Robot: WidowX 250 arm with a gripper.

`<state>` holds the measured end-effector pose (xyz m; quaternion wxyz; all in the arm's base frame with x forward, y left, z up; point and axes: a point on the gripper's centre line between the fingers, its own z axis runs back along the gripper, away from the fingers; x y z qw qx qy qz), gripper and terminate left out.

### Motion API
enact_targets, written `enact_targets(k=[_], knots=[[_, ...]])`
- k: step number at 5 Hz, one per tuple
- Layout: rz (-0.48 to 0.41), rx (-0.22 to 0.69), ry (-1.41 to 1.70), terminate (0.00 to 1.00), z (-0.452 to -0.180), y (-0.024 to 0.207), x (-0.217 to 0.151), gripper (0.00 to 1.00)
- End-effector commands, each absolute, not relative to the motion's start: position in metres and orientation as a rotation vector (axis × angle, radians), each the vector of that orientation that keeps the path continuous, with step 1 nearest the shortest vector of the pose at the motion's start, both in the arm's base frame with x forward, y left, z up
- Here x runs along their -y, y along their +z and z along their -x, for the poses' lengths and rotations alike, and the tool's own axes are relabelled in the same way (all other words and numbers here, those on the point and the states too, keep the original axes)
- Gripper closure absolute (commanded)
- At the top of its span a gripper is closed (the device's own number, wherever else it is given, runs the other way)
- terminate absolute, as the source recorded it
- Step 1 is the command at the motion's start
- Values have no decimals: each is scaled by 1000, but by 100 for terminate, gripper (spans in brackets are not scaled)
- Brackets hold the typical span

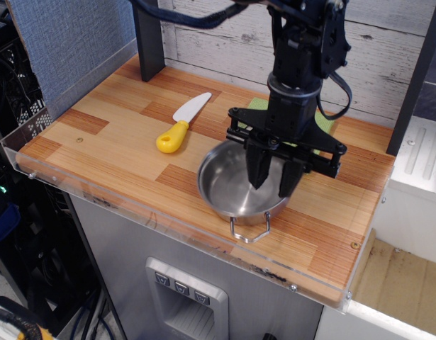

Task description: Move pot to space in front of green cloth.

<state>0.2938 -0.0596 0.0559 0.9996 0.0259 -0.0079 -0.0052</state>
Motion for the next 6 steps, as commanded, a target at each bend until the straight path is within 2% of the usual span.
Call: enact_targets(k=[1,3,4,5,6], knots=[[-45,31,-2,0,-295,66,56,0],[-96,267,34,0,-295,138,38,0],[-79,273,58,0,-297,144,25,0],[-15,172,20,0,-305,125,21,0],[-16,99,12,0,-305,119,19,0]])
